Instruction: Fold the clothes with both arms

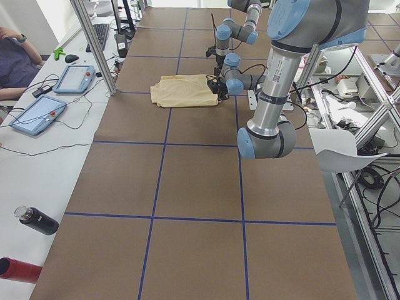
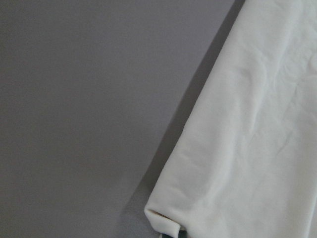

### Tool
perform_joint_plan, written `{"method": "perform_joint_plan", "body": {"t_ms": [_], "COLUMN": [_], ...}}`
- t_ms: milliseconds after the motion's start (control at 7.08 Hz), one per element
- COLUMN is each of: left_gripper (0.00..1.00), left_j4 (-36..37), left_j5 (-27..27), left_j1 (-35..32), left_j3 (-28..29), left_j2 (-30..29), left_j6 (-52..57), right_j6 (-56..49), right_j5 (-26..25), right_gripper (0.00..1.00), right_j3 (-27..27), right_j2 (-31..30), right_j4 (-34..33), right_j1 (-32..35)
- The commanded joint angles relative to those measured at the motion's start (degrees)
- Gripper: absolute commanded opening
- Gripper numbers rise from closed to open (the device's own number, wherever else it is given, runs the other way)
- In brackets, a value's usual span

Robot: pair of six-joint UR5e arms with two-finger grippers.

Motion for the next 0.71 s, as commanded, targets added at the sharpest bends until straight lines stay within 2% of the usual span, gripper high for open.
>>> {"method": "perform_joint_plan", "body": {"t_ms": [0, 565], "left_gripper": [0.00, 0.00], "left_j4": [0.00, 0.00], "left_j5": [0.03, 0.12], "left_j1": [0.00, 0.00], "left_j3": [0.00, 0.00], "left_j2": [0.00, 0.00], "left_j6": [-0.03, -0.03], "right_j6": [0.00, -0.17], "right_j5": [-0.20, -0.19], "right_gripper": [1.00, 1.00], "right_j3": [-1.06, -2.38], "right_j2": [0.26, 1.05], "right_j4": [0.43, 0.61], "right_j1": [-0.83, -0.83]}}
